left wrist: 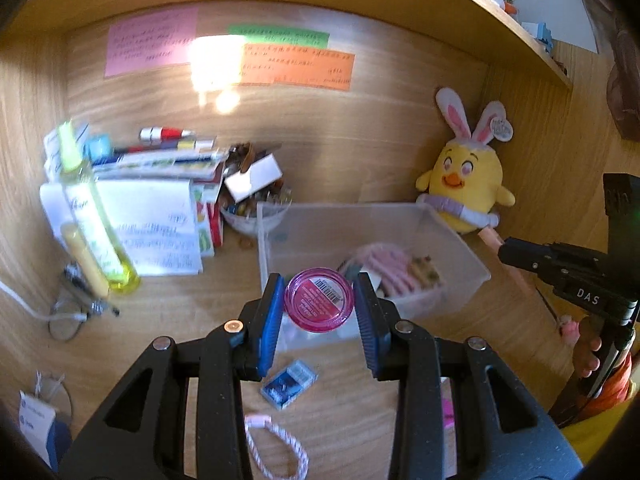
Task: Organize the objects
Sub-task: 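Carry compact into the box and open left tool while right tool releases lipstick, then grasp the braided pink-white bracelet with left tool while right tool grasps white pill bottle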
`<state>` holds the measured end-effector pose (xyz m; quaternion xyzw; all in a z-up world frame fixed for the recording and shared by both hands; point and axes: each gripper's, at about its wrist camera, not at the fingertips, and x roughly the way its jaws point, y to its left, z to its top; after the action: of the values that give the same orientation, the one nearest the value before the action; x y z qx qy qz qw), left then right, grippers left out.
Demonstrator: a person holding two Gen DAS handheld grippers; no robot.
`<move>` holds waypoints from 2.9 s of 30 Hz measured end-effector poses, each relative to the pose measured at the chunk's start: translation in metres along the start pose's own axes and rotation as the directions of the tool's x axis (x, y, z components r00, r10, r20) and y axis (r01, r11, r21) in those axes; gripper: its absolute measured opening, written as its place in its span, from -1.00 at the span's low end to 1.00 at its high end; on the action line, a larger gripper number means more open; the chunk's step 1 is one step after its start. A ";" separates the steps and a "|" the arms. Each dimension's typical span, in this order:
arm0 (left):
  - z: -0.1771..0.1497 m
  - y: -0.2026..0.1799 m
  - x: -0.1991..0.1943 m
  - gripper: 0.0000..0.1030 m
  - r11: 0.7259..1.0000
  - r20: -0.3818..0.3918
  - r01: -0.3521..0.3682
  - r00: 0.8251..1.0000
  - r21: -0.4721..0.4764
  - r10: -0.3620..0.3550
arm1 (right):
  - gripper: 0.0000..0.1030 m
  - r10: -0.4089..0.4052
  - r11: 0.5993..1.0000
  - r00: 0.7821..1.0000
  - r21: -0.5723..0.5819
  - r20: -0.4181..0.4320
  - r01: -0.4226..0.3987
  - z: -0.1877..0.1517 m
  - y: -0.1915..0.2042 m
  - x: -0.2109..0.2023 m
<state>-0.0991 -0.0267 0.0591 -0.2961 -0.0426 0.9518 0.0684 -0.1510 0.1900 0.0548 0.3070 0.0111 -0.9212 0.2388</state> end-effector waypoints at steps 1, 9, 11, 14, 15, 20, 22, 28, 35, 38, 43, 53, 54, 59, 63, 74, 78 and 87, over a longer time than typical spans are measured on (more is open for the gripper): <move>0.005 -0.001 0.001 -0.32 1.000 0.004 0.003 1.000 0.002 -0.003 | -0.73 0.005 1.000 1.000 0.003 0.002 -0.005 0.003 -0.001 0.001; 0.027 -0.010 0.030 -0.32 0.999 -0.024 0.039 0.999 0.008 -0.039 | -0.73 0.005 1.000 1.000 0.018 -0.006 -0.005 0.019 -0.011 0.022; 0.026 -0.012 0.040 -0.32 0.999 -0.050 0.051 0.997 0.007 -0.051 | -0.73 0.001 1.000 1.000 0.019 -0.023 -0.001 0.019 -0.013 0.030; 0.022 -0.017 0.061 -0.32 0.998 -0.105 0.065 0.993 0.015 -0.063 | -0.73 -0.005 1.000 0.998 0.025 -0.055 0.006 0.016 -0.017 0.044; 0.020 -0.019 0.069 -0.32 0.997 -0.127 0.070 0.990 0.019 -0.067 | -0.73 -0.007 1.000 0.998 0.027 -0.067 0.009 0.015 -0.018 0.049; 0.011 -0.026 0.096 -0.32 0.996 -0.206 0.077 0.976 0.034 -0.068 | -0.73 0.002 0.999 0.992 0.041 -0.128 0.003 0.008 -0.023 0.073; 0.008 -0.027 0.104 -0.32 0.996 -0.227 0.076 0.972 0.039 -0.066 | -0.73 0.015 0.999 0.989 0.047 -0.146 -0.008 0.006 -0.024 0.081; 0.004 -0.023 0.118 -0.32 0.996 -0.265 0.085 0.961 0.019 -0.077 | -0.73 0.030 0.999 0.982 0.038 -0.187 -0.024 0.000 -0.019 0.099; 0.007 -0.020 0.111 -0.31 0.996 -0.253 0.093 0.964 0.006 -0.088 | -0.72 0.027 1.000 0.979 0.007 -0.204 -0.026 -0.002 -0.011 0.097; 0.008 -0.020 0.100 -0.30 0.996 -0.227 0.086 0.971 0.010 -0.081 | -0.71 0.029 1.000 0.979 0.004 -0.199 -0.029 -0.002 -0.009 0.090; 0.010 -0.017 0.075 -0.18 0.999 -0.160 0.037 0.986 0.011 -0.035 | -0.69 0.020 0.999 0.984 -0.021 -0.176 -0.024 -0.003 -0.002 0.073; -0.003 -0.001 0.028 0.29 0.999 -0.096 -0.044 0.994 0.024 0.046 | -0.31 0.006 0.996 0.994 -0.090 -0.112 -0.016 -0.014 0.022 0.034; -0.007 0.003 0.026 0.32 0.999 -0.103 -0.047 0.993 0.018 0.049 | -0.29 0.007 0.995 0.994 -0.095 -0.110 -0.017 -0.016 0.024 0.031; -0.031 0.018 0.017 0.62 0.997 -0.149 -0.082 0.986 -0.001 0.081 | -0.06 -0.007 0.992 0.995 -0.124 -0.102 -0.005 -0.029 0.035 0.022; -0.049 0.025 0.013 0.72 0.993 -0.181 -0.117 0.977 0.003 0.116 | 0.04 0.002 0.994 0.992 -0.108 -0.124 -0.015 -0.041 0.039 0.026; -0.094 0.035 0.025 0.77 0.995 -0.305 -0.097 0.948 0.001 0.092 | 0.04 0.030 0.997 0.968 -0.067 -0.248 -0.048 -0.067 0.042 0.057; -0.103 0.037 0.031 0.74 0.995 -0.332 -0.095 0.939 -0.005 0.088 | 0.04 0.041 0.996 0.959 -0.064 -0.279 -0.061 -0.072 0.046 0.068; -0.110 0.038 0.041 -0.04 0.996 -0.345 -0.085 0.935 0.002 0.081 | -0.25 0.059 0.996 0.941 -0.049 -0.334 -0.079 -0.078 0.046 0.086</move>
<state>-0.0734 -0.0530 -0.0588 -0.4603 -0.0234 0.8869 0.0327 -0.1469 0.1246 -0.0520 0.4506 0.0690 -0.8465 0.2750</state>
